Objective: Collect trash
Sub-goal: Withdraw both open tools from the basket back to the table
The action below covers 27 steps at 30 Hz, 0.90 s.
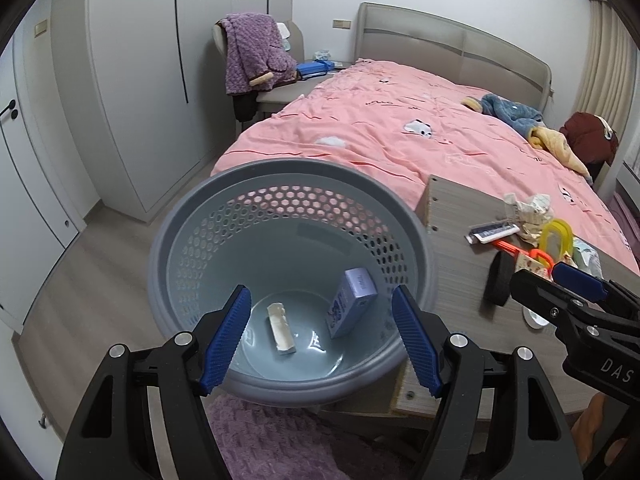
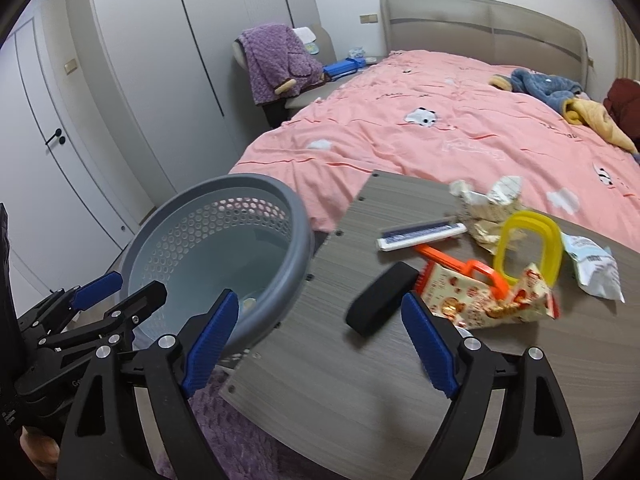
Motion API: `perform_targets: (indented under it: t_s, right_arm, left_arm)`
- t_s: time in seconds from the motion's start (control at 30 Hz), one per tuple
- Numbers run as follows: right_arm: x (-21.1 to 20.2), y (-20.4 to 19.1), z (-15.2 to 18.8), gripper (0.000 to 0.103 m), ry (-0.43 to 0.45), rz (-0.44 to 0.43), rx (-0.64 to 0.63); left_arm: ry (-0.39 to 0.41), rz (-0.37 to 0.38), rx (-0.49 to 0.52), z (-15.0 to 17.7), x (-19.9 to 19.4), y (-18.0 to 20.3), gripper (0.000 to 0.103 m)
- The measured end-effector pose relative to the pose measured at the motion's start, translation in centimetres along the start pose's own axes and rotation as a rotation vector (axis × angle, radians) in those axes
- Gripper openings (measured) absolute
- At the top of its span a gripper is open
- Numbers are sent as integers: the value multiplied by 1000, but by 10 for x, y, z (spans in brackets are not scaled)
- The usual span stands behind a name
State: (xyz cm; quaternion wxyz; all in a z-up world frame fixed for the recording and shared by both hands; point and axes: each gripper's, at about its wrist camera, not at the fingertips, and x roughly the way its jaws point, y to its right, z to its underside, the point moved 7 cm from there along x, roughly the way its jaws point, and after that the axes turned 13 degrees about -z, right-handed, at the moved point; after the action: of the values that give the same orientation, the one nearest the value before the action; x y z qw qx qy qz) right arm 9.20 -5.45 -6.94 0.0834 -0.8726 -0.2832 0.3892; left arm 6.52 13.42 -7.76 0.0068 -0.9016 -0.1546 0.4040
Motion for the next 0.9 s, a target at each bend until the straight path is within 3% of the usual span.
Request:
perform_targets:
  t_s: [0.4, 0.9]
  right_arm:
    - [-51, 66, 31, 85, 42, 112, 105]
    - [-88, 141, 57, 85, 58, 225, 212]
  left_arm:
    - [-2, 74, 81, 12, -15, 58, 70]
    - [-42, 103, 154, 18, -5, 111, 70]
